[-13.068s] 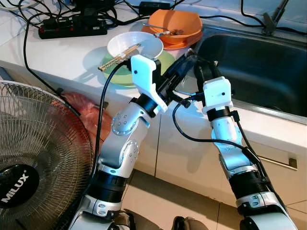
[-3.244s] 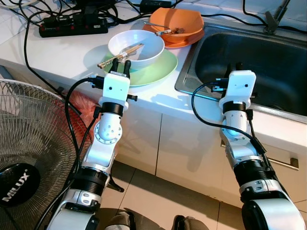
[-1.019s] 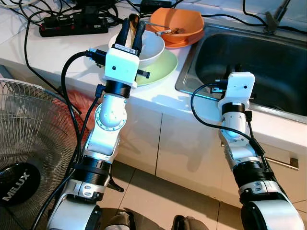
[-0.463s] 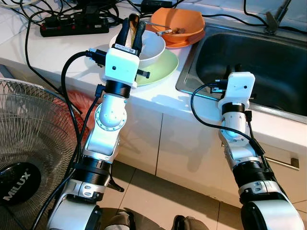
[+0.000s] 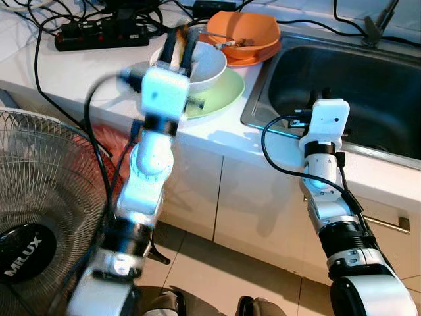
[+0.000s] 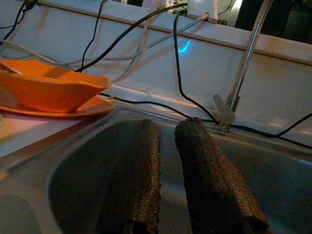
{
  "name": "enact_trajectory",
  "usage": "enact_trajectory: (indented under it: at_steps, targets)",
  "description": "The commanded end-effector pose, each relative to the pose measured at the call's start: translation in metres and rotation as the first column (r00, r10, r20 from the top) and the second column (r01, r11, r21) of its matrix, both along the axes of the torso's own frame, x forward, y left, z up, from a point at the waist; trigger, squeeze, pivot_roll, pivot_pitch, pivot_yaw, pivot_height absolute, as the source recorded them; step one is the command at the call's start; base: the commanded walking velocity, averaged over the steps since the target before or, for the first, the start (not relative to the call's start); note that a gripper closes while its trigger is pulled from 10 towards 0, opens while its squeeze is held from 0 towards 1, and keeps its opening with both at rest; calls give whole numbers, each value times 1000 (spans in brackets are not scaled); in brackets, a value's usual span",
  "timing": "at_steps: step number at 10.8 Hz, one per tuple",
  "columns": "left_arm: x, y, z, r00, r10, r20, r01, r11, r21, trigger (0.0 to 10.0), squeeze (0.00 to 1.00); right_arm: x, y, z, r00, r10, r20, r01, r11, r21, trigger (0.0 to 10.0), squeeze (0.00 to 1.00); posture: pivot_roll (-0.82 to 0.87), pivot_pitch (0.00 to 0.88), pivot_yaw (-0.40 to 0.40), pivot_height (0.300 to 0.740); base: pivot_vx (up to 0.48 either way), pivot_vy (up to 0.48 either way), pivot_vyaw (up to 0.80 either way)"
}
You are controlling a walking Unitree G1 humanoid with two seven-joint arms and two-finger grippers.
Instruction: Kitchen organization
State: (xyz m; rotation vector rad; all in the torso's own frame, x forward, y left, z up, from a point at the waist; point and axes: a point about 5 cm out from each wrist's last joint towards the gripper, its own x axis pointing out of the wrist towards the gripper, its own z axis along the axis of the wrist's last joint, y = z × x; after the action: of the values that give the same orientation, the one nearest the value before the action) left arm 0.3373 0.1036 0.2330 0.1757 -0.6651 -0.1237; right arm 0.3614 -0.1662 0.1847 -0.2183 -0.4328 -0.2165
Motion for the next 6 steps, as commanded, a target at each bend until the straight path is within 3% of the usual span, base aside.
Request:
enact_trajectory:
  at_steps: [1, 4, 6]
  targets:
    - [4, 8, -19, 995, 11, -94, -14, 999, -32, 10000, 0, -2, -1, -5, 1000, -8, -15, 8, 1000, 8, 10000, 0, 29, 133, 2, 740, 0, 0, 0]
    - [3, 16, -42, 987, 35, -158, -40, 999, -27, 10000, 0, -2, -1, -7, 1000, -5, -20, 5, 1000, 8, 10000, 0, 28, 133, 1, 740, 0, 0, 0]
    - [4, 17, -40, 988, 36, -150, -41, 999, -33, 10000, 0, -2, -1, -6, 1000, -6, -19, 6, 1000, 9, 10000, 0, 30, 140, -1, 740, 0, 0, 0]
